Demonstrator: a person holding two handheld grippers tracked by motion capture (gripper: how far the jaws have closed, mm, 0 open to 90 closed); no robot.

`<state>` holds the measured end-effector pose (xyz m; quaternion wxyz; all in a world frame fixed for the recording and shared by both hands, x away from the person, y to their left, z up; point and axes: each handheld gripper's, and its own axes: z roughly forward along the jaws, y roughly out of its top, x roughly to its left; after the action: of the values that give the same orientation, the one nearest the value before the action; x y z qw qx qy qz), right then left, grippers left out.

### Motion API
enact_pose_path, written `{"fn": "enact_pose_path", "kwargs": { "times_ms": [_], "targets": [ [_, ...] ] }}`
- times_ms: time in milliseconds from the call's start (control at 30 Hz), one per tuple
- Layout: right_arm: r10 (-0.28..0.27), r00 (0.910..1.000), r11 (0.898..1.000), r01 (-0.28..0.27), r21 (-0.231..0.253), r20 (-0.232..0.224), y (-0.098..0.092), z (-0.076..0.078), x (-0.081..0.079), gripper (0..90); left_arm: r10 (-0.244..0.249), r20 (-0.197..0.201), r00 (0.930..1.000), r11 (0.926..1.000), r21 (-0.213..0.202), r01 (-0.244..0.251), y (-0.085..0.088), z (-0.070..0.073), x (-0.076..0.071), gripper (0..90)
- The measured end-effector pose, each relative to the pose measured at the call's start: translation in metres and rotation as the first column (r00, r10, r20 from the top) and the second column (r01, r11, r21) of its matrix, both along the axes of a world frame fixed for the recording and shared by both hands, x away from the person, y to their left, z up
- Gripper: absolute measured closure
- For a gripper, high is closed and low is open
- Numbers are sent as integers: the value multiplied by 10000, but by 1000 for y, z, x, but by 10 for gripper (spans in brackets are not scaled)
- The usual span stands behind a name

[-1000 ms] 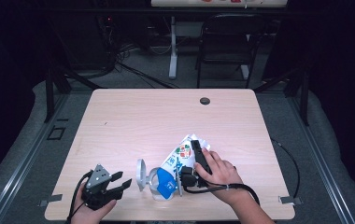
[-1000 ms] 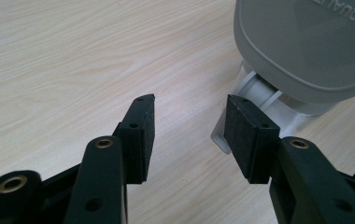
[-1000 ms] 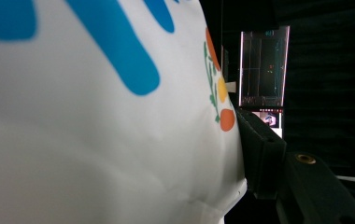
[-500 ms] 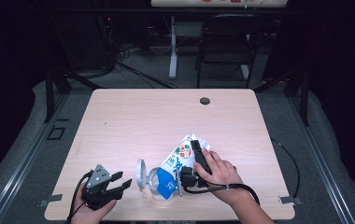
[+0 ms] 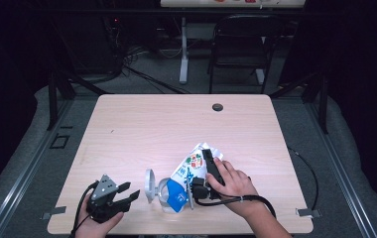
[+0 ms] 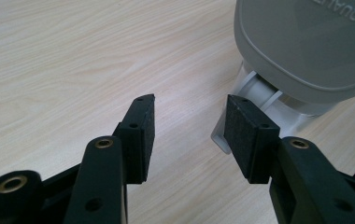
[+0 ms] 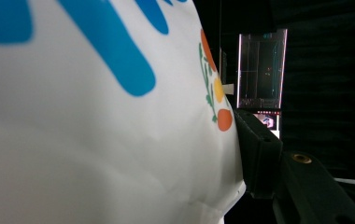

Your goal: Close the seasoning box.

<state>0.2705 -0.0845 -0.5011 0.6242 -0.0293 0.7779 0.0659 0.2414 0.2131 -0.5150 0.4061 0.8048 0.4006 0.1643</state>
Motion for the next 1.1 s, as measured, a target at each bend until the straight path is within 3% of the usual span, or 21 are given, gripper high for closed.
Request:
{"fn": "enact_pose_path", "kwargs": {
  "times_ms": [600, 667, 1100],
  "targets": [
    [109, 9999, 9999, -109, -44, 2, 1, 1, 0, 555, -1, -2, 10000, 10000, -12, 1, 0, 0, 0, 541],
    [-8, 10000, 9998, 8, -213, 30, 1, 2, -1, 556, -1, 0, 10000, 10000, -10, 1, 0, 0, 0, 541],
    [185, 9998, 9998, -185, -74, 25, 2, 1, -1, 564, -19, 11, 10000, 10000, 1, 19, 0, 0, 0, 541]
  ]
}}
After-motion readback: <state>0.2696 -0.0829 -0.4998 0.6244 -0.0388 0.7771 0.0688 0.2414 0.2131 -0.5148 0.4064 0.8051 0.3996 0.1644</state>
